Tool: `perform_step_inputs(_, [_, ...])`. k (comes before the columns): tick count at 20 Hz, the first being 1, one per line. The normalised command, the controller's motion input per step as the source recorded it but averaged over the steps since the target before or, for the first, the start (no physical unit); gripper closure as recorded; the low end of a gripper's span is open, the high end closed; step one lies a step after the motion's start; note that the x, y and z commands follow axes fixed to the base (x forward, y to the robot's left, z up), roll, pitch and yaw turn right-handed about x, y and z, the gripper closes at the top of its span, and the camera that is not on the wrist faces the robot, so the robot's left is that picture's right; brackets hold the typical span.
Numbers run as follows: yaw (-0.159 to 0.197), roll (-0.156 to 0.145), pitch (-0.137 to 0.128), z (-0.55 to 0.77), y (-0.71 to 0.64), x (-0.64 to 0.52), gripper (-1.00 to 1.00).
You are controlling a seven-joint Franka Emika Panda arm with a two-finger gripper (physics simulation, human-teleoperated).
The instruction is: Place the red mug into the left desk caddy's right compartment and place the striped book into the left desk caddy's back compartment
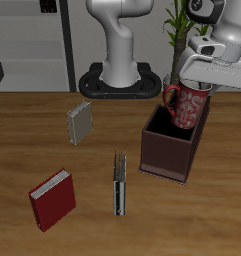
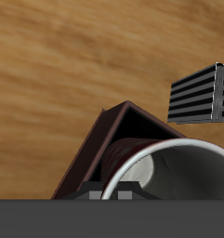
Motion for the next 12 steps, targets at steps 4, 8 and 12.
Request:
perform_step_inputs(4, [-0.026, 0.012, 0.055, -0.10, -0.05, 0.06, -1.00])
perform_step_inputs(8, [-0.008, 0.006, 0.014, 0.00, -0.02, -0.01, -1.00])
perform_step_inputs(12, [0.008, 0.006, -0.013, 0.05, -0.01, -0.04, -1.00])
